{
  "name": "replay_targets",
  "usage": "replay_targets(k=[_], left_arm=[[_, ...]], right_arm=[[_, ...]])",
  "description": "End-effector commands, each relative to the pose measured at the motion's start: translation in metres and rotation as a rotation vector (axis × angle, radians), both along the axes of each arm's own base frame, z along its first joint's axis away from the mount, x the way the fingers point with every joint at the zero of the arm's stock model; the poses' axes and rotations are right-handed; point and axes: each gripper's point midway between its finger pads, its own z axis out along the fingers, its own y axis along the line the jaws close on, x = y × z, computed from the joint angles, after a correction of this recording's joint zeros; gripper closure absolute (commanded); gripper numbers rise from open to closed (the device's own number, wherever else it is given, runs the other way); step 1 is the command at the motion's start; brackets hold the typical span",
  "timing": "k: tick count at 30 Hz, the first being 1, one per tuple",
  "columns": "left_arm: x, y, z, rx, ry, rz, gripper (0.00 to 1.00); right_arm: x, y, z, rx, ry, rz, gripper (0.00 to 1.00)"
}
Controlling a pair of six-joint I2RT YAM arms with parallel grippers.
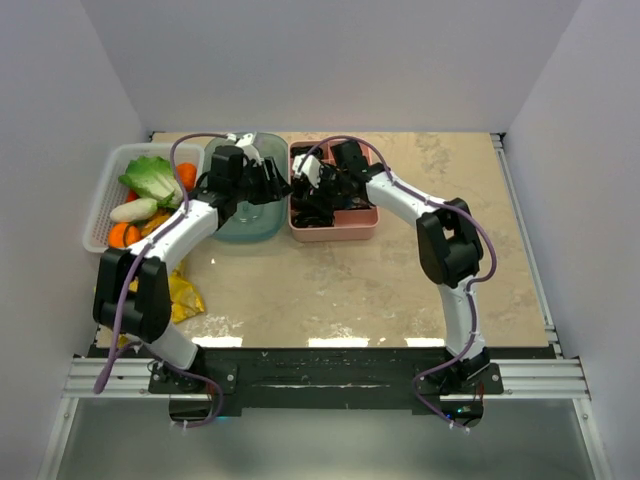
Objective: Roll the ties
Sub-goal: Place the tie in the storage box.
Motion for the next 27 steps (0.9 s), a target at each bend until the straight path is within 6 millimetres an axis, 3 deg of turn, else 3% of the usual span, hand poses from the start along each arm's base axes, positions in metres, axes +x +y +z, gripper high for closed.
replay_targets(k=[1,4,5,8,18,27], left_arm=[[0.031,-0.015,0.026,-0.106,-0.075,-0.02,0.53],[0.036,-0.03,0.029,-0.174,-0.08,-0.071,0.63],[0.037,-0.034,0.022,-0.183,-0.065,-0.084,0.71],[0.043,-0.04,0.017,-0.195,-0.041,-0.112,0.8],[0.049,-0.053,-0.009,-0.175,0.012,-0.142,0.81],[0.045,-0.065,-0.028,-0.121,0.041,-0.188,0.73]], right_arm=[[-0.025,-0.007,-0.006,-0.02,0.075,-0.019,0.26],[-0.024,-0.007,-0.003,-0.017,0.068,-0.024,0.25],[-0.024,-0.006,-0.002,-0.016,0.066,-0.022,0.25],[-0.025,-0.005,-0.003,-0.012,0.075,-0.017,0.26],[-0.027,-0.002,0.002,-0.001,0.094,-0.008,0.3],[-0.028,-0.003,0.007,0.0,0.088,-0.006,0.28]])
